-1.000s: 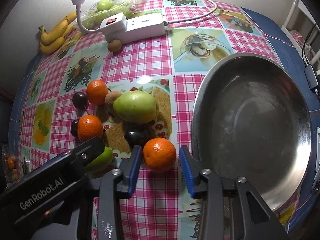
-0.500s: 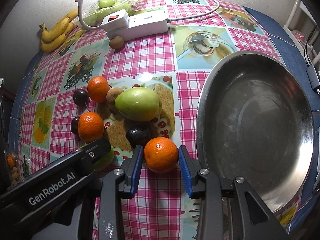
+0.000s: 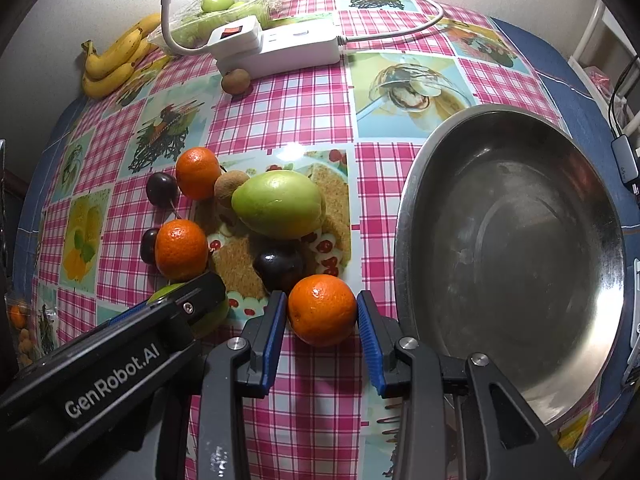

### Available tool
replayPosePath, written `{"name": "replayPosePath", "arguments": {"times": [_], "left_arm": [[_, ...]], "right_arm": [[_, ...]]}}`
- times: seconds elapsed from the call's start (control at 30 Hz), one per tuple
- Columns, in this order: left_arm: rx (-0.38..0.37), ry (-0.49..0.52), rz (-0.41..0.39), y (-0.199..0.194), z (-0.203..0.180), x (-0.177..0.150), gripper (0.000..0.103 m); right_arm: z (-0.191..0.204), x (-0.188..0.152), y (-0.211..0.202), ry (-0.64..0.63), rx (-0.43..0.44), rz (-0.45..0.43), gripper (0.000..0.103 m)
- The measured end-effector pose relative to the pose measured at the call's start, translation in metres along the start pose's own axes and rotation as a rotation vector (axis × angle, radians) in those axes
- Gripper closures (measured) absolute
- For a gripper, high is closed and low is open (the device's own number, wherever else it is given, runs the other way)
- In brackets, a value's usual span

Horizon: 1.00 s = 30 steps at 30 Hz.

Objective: Organize fruits
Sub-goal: 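Close the right tool on the mandarin while the left tool grips the green mango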

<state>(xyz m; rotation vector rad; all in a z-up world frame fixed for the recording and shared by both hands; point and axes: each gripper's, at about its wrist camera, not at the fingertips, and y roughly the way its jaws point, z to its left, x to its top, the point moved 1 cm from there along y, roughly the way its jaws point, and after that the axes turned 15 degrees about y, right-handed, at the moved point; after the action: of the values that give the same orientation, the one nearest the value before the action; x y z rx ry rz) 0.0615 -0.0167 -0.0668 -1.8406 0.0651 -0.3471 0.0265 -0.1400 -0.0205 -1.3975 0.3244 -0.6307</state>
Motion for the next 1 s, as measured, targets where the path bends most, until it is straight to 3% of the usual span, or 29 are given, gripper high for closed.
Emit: {"name": "replayPosePath", "arguments": {"times": [0.53,0.83,1.0], "left_arm": [[-0.017,-0.02,-0.027,-0.025,0.019,-0.014,0.049],[-0.038,-0.019,-0.11,-0.059,0.023,-0.015,0.049],[-0.031,-0.013,-0.154,-0.074,0.021,-0.012,0.049]], "right_arm": [[0.001,-0.004,-0.008,0.004,0.041,-0.001,0.066],[-0.004,-0.004,-0.048,0.021,0.101,-0.089,0.066],[-0.009,-0.003,-0.053,0.042,0.099,-0.096,0.066]]}}
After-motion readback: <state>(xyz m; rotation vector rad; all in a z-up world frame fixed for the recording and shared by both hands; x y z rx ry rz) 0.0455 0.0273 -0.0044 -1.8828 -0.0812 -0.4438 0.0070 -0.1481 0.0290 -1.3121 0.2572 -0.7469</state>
